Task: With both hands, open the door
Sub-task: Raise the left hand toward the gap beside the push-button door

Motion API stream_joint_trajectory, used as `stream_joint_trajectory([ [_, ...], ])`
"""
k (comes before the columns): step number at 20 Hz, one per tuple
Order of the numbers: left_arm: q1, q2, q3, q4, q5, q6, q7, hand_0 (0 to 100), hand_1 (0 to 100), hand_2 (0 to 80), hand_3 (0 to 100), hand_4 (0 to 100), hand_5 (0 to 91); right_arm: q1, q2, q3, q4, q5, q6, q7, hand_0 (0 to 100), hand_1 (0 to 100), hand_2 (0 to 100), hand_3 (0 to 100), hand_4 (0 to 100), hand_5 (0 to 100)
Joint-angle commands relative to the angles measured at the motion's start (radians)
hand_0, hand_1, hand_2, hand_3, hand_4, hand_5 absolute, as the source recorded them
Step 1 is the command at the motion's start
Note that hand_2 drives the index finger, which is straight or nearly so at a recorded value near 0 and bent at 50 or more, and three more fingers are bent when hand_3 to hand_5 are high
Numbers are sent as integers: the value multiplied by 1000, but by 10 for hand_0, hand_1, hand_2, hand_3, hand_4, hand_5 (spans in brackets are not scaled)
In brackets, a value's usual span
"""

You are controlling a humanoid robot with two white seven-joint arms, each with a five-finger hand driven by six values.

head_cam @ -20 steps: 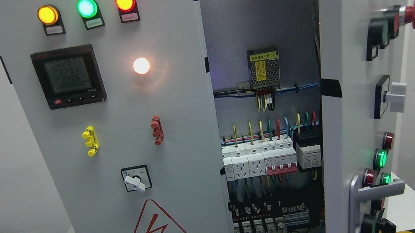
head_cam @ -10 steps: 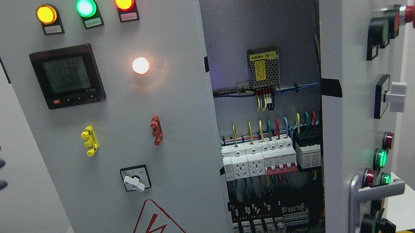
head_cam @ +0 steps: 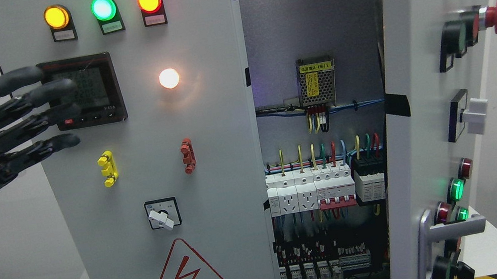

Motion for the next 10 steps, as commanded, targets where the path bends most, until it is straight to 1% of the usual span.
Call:
stream_joint_trajectory([
  [1,-376,-374,-877,264,225,-8,23,120,389,0,0,0,0,1,0,-2,0,0,0,5,120,389,0,0,0,0],
  [3,-374,-485,-882,339,234,-10,21,120,389,0,0,0,0,0,0,0,0,0,0,5,120,389,0,0,0,0],
  [4,-368,-528,-881,361,231,-10,21,120,389,0,0,0,0,0,0,0,0,0,0,5,120,389,0,0,0,0],
  [7,-344,-622,-873,392,225,-14,23,120,389,0,0,0,0,0,0,0,0,0,0,5,120,389,0,0,0,0],
  [10,-315,-695,-849,395,211,-52,23,120,389,0,0,0,0,0,0,0,0,0,0,5,120,389,0,0,0,0],
])
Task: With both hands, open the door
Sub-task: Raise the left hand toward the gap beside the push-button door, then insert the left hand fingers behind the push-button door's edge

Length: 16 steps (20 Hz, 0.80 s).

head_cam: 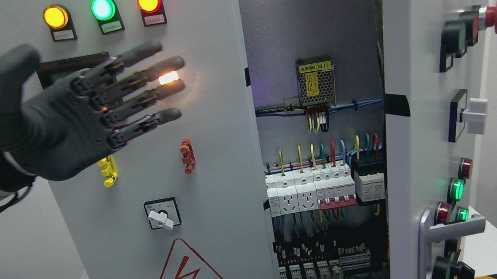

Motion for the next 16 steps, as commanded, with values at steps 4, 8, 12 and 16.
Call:
stream_joint_trajectory([
  [4,-4,-412,-273,175,0,-46,0,120,389,0,0,0,0,0,0,0,0,0,0,1,120,389,0,0,0,0],
  [8,-5,-461,-228,177,0,-44,5,120,389,0,0,0,0,0,0,0,0,0,0,1,120,389,0,0,0,0],
  [12,-4,-476,-179,174,1,-43,25,120,389,0,0,0,0,0,0,0,0,0,0,1,120,389,0,0,0,0],
  [16,-2,-476,-129,174,4,-40,22,120,389,0,0,0,0,0,0,0,0,0,0,1,120,389,0,0,0,0],
])
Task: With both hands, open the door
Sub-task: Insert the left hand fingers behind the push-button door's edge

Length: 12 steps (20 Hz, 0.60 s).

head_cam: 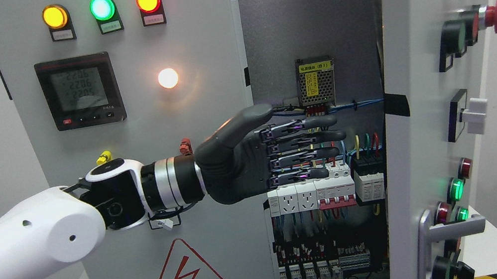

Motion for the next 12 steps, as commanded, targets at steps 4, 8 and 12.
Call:
stream_joint_trajectory([
  [4,40,-122,117,35,1,22,-3,120,389,0,0,0,0,0,-1,0,0,0,0,0,120,389,0,0,0,0],
  [8,57,-125,198,31,-2,117,-5,120,389,0,0,0,0,0,0,0,0,0,0,0,120,389,0,0,0,0],
  [12,57,-141,220,27,-29,120,-5,120,389,0,0,0,0,0,0,0,0,0,0,0,120,389,0,0,0,0],
])
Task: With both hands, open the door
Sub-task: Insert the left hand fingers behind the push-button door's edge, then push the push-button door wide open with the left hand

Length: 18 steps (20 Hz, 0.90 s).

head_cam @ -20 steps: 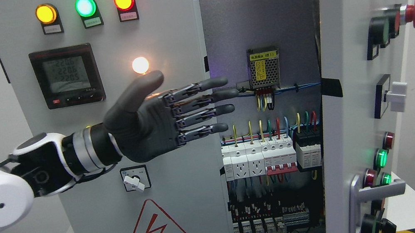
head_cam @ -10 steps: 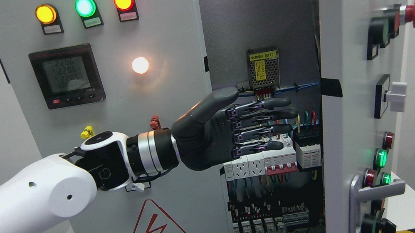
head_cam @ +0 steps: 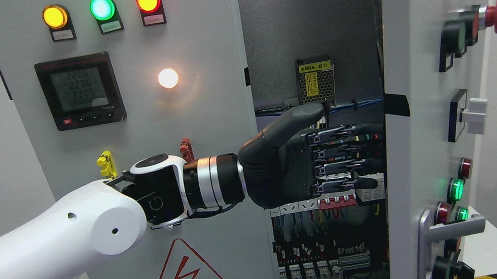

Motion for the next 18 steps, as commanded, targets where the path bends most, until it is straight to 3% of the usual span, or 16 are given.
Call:
stream_joint_trajectory([
  [1,12,-65,110,5,-27,11,-1,120,389,0,0,0,0,0,0,0,0,0,0,0,120,389,0,0,0,0],
  [5,26,-88,144,-3,-30,11,2,120,389,0,0,0,0,0,0,0,0,0,0,0,120,389,0,0,0,0],
  [9,52,-120,210,-23,-105,14,16,120,389,0,0,0,0,0,0,0,0,0,0,0,120,389,0,0,0,0],
  [12,69,-149,233,-38,-140,14,86,120,389,0,0,0,0,0,0,0,0,0,0,0,120,389,0,0,0,0],
  [18,90,-169,248,-80,-140,9,258,120,389,0,0,0,0,0,0,0,0,0,0,0,120,389,0,0,0,0],
])
